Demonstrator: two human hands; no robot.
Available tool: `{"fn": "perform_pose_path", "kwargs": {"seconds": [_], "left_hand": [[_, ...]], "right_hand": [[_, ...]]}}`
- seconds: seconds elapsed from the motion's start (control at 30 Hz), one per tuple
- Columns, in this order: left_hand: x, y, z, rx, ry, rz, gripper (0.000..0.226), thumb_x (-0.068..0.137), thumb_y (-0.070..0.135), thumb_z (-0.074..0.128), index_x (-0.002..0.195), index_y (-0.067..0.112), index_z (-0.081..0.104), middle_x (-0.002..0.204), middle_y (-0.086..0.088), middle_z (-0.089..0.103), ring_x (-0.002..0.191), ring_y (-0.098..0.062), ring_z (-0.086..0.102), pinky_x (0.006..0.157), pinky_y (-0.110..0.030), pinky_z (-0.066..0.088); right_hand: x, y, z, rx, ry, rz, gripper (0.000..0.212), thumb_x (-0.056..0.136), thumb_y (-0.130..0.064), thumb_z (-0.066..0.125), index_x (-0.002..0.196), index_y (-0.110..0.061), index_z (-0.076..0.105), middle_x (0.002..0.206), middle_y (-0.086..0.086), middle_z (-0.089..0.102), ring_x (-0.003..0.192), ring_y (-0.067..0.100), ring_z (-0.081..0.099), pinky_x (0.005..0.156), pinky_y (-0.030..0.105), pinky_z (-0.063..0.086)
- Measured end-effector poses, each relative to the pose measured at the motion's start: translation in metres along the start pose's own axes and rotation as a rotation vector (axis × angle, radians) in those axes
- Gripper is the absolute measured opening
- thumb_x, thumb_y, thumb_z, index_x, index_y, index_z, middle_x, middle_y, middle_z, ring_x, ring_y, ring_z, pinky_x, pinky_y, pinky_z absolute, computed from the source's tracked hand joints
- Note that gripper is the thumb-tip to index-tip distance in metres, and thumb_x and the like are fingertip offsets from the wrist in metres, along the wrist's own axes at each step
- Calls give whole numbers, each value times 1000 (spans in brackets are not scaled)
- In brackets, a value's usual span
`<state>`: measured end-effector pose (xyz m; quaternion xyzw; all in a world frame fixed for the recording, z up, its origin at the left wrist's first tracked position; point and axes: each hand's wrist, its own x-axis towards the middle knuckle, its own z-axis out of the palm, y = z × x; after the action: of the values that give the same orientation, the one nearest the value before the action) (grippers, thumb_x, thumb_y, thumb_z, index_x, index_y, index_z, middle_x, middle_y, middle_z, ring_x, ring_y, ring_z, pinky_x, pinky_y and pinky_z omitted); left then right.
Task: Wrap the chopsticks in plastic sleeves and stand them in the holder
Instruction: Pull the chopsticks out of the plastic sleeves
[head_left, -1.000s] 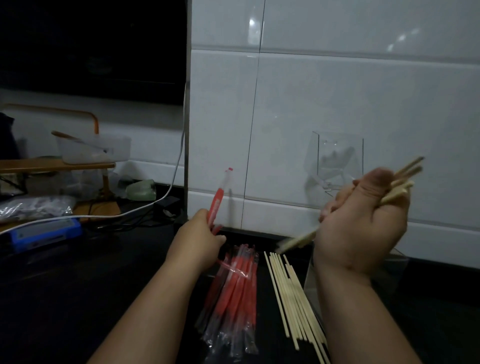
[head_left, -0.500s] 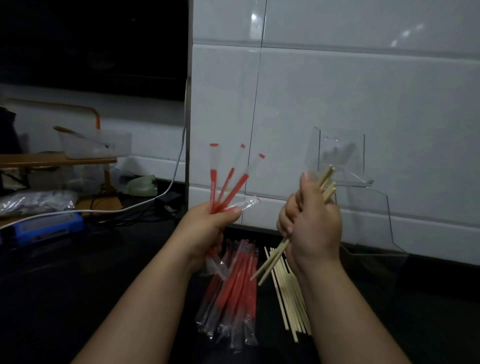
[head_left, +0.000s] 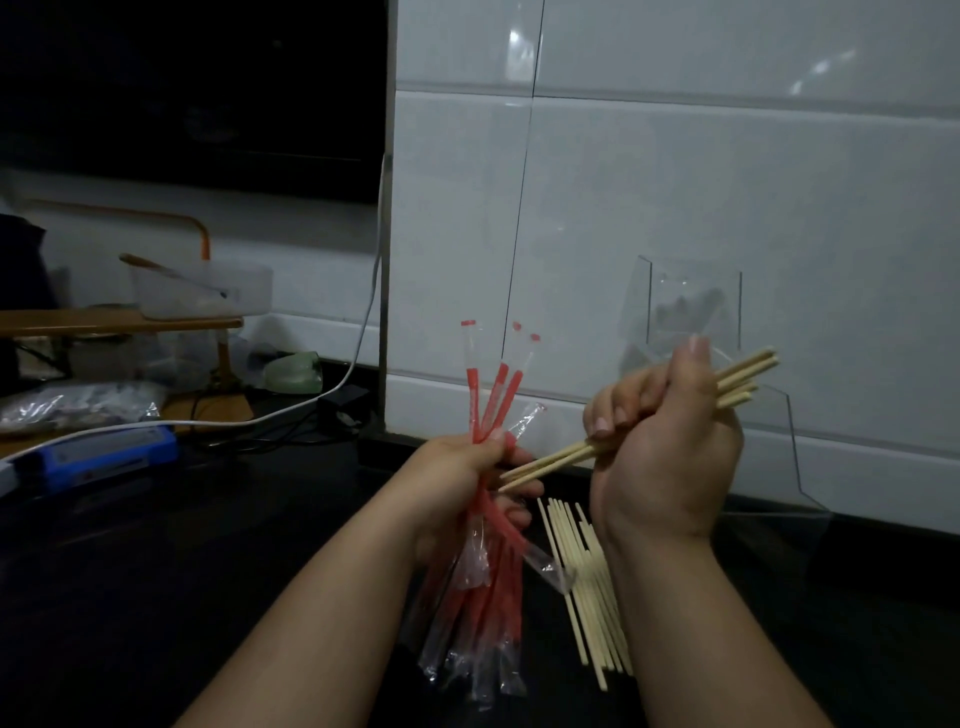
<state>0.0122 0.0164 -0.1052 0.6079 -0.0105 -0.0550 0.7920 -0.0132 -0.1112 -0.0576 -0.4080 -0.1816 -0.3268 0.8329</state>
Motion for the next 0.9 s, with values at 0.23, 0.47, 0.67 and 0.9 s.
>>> {"fn": "perform_pose_path", "kwargs": {"seconds": [0.23,0.47,0.67,0.9], "left_hand": [[-5,2,3,79,-1,19,26,102,16,46,89,4,65,65,-11,58,48,-14,46,41,-22,31],[-6,3,-1,-1,-180,29,28,97,27,55,102,1,64,74,-9,61,54,-10,45,40,-17,33],[-7,2,-4,30,-231,116,26,91,25,63,98,0,64,71,-3,61,55,-8,46,44,-17,37],[-5,4,-5,-71,-171,247,28,80,17,71,102,1,74,74,-4,62,58,-10,47,47,-18,39]], "right_hand": [[-12,23,2,-313,-198,113,49,97,-43,52,55,-18,53,54,7,52,53,25,51,54,38,47],[-5,19,-5,-445,60,2,48,98,-42,49,65,-9,58,57,6,63,55,10,64,54,18,50],[-3,14,-5,-562,102,-54,42,94,-44,53,63,-17,53,46,-7,53,44,0,53,42,11,39],[1,13,-5,-491,190,44,54,76,-67,47,70,-14,58,56,-1,58,53,13,59,51,26,47]]}}
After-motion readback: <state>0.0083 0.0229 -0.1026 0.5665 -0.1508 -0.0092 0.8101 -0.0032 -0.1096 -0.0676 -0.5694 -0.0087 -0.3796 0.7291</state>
